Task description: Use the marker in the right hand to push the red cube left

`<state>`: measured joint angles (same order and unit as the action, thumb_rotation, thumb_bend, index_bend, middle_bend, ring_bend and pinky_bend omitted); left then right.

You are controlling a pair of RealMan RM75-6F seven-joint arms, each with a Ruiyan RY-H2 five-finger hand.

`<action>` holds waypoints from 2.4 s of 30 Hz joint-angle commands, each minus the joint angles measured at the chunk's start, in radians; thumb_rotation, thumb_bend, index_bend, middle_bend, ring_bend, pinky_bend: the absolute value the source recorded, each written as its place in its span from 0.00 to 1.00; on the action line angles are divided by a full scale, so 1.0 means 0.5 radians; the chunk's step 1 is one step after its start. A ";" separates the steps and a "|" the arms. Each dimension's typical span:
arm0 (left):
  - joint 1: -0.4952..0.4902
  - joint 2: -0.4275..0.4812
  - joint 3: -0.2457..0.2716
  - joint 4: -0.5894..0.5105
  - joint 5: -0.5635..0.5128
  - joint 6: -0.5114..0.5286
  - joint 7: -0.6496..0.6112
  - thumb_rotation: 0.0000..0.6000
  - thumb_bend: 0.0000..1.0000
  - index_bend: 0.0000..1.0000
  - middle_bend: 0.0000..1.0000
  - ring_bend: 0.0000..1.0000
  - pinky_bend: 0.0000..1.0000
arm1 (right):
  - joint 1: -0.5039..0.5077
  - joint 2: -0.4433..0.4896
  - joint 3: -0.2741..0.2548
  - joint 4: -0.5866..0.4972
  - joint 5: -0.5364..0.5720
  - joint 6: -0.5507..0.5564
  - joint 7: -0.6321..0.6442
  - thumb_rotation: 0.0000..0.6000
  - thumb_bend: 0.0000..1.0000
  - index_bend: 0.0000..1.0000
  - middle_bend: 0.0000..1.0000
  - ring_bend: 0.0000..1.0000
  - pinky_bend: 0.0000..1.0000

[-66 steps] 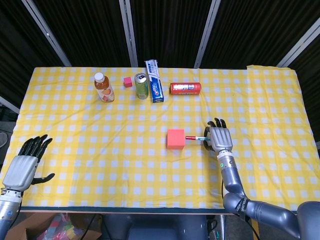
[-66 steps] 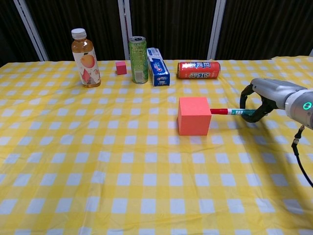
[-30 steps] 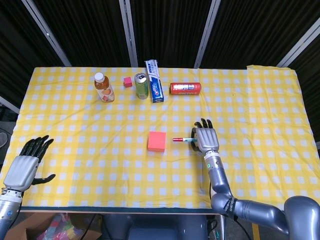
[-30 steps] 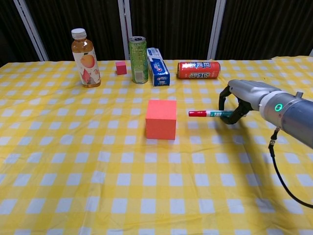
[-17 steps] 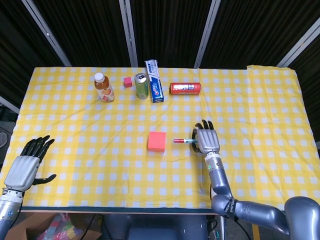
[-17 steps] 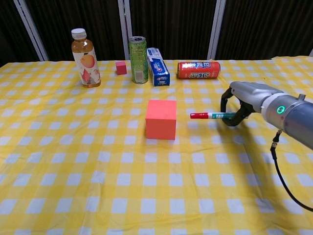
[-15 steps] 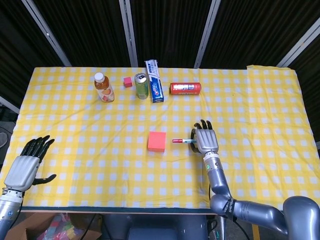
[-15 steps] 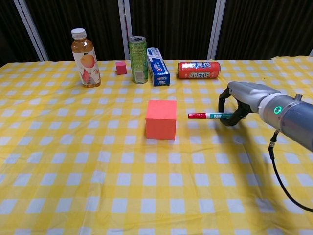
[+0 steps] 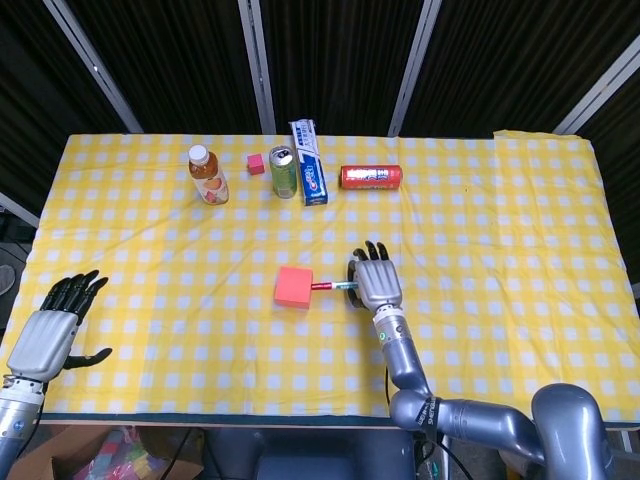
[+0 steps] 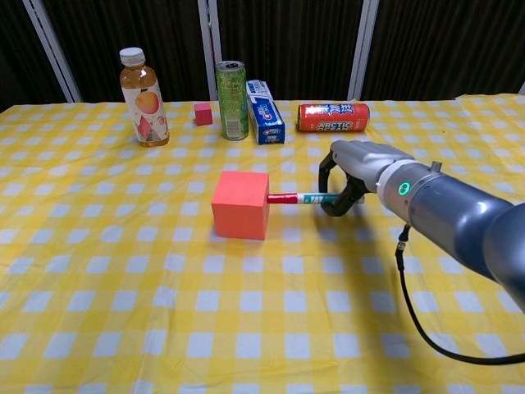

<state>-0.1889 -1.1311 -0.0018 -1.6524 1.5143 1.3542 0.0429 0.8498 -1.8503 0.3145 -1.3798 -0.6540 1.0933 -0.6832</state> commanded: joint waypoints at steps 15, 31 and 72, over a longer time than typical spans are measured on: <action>0.001 -0.002 0.002 -0.006 -0.007 -0.001 0.020 1.00 0.00 0.00 0.00 0.00 0.00 | -0.051 0.063 -0.021 -0.075 0.015 0.104 -0.032 1.00 0.53 0.58 0.22 0.00 0.00; 0.004 0.000 0.005 -0.013 0.007 0.010 0.021 1.00 0.00 0.00 0.00 0.00 0.00 | -0.162 0.089 -0.075 -0.172 0.040 0.260 -0.061 1.00 0.53 0.59 0.23 0.00 0.00; -0.014 0.040 0.011 -0.040 -0.034 -0.055 -0.011 1.00 0.00 0.00 0.00 0.00 0.00 | 0.249 -0.514 0.222 0.111 0.136 0.216 -0.289 1.00 0.54 0.59 0.23 0.00 0.00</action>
<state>-0.1957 -1.1113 0.0036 -1.6722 1.4976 1.3269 0.0374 0.9722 -2.1045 0.4241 -1.3259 -0.5861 1.2024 -0.8265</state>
